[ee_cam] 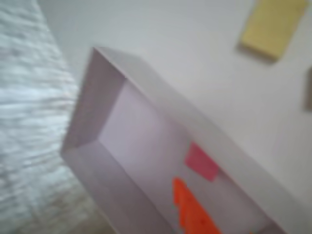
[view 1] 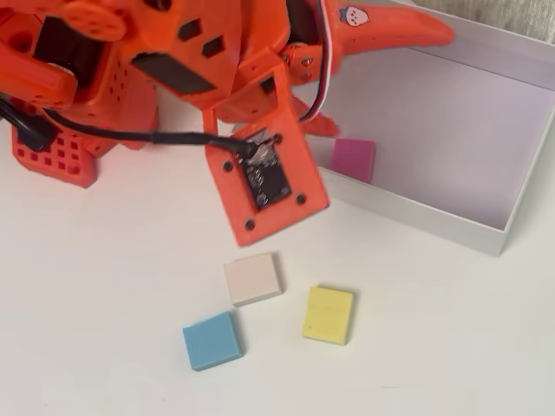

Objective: Grasp the pink cuboid and put it in the bin.

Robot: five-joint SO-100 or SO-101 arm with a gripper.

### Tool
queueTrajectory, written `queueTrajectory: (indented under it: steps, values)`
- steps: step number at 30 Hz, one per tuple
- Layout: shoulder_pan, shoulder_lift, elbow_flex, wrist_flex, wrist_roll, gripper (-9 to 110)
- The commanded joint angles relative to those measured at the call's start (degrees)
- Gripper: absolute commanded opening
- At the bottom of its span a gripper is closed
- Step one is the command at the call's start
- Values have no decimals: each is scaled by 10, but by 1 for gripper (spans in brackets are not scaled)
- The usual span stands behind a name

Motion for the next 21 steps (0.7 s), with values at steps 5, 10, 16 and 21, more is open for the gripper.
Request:
queueTrajectory:
  steps: [5,10,16,21]
  values:
    - [229,247,73,-143,4,39]
    - [343,446,139,59,48,31]
    - [394,454,171,256,47,26]
    - [402,454,220,230,45,18]
